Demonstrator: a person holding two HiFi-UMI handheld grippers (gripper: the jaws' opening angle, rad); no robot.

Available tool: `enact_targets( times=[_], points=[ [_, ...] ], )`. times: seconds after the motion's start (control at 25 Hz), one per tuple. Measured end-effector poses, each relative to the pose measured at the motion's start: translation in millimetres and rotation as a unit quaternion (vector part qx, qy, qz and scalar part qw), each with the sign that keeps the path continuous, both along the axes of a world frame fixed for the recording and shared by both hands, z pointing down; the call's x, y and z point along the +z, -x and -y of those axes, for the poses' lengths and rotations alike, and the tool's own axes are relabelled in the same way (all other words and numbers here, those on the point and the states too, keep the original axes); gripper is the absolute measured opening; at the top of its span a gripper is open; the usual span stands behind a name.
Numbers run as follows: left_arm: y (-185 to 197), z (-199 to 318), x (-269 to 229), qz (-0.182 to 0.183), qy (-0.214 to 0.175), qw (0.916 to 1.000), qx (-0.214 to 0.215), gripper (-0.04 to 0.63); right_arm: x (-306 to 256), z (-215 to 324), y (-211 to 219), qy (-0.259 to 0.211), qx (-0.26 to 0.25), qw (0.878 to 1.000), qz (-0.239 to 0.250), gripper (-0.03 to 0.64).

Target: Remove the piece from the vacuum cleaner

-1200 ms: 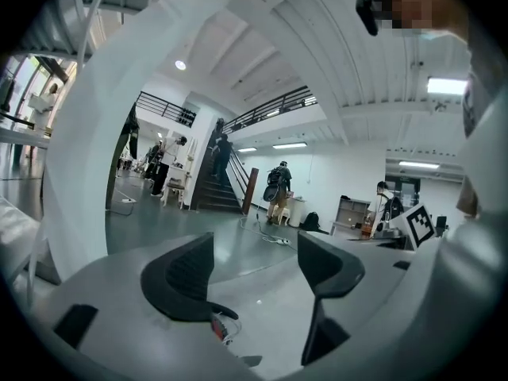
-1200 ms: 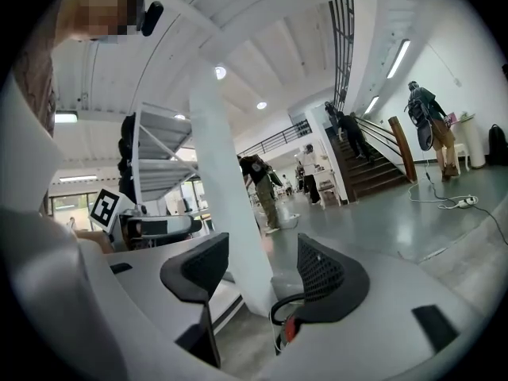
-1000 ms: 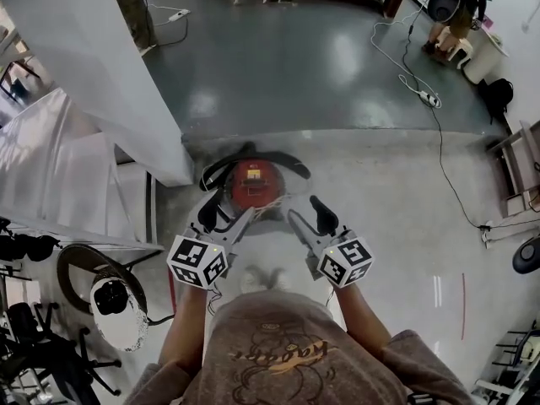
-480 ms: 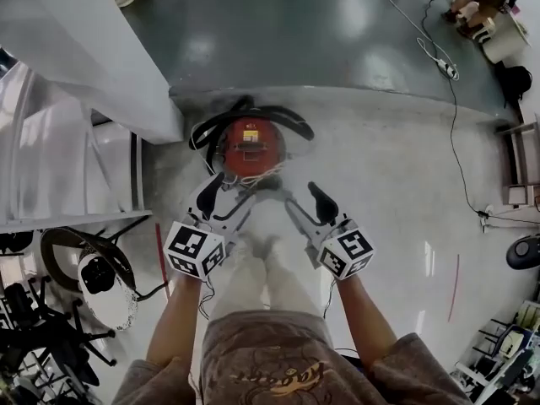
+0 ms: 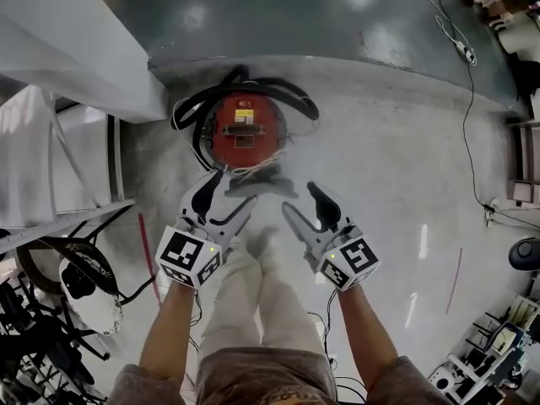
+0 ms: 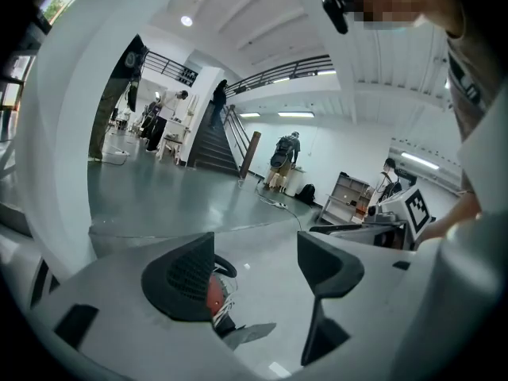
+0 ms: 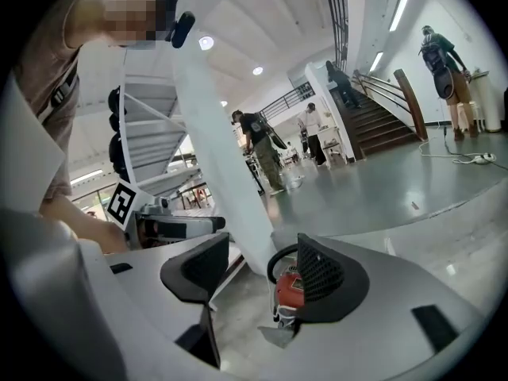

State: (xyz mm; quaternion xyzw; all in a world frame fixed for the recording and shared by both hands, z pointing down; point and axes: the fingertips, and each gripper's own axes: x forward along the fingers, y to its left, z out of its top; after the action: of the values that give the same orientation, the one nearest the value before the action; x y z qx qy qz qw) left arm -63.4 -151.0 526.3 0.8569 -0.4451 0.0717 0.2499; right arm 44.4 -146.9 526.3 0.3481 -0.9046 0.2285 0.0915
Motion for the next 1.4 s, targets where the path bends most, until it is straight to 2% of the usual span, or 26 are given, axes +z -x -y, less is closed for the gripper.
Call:
enact_targets(
  times=[0.24,0.44,0.68,0.84,0.96,1.08,1.24,1.4],
  points=[
    [-13,-6,68,0.024,0.024,0.999,0.028,0.304,71,-9,-2,0.023,-0.052,0.995,-0.079,0.239],
    [-24,-10,128,0.035,0.058,0.9953,0.069,0.304,131,-12,-6,0.056,-0.074,0.99,-0.106,0.24],
    [-32,-5,199,0.069,0.085,0.9886,0.103,0.304,206,-5,-10,0.081,-0.101,0.98,-0.148,0.239],
    [-44,-12,246,0.089,0.111,0.9789,0.147,0.304,252,-4,-10,0.104,-0.119,0.972,-0.175,0.239],
    [-50,-21,277,0.112,0.13,0.9704,0.17,0.304,280,-11,-6,0.11,-0.152,0.962,-0.2,0.241],
    [-57,-24,298,0.13,0.142,0.9633,0.187,0.304,302,-14,-6,0.118,-0.175,0.951,-0.225,0.239],
    [-65,-24,322,0.15,0.157,0.953,0.212,0.304,326,-16,-2,0.131,-0.193,0.945,-0.227,0.239],
    [-68,-27,343,0.158,0.185,0.9415,0.233,0.302,349,-20,1,0.133,-0.227,0.931,-0.251,0.239]
  ],
)
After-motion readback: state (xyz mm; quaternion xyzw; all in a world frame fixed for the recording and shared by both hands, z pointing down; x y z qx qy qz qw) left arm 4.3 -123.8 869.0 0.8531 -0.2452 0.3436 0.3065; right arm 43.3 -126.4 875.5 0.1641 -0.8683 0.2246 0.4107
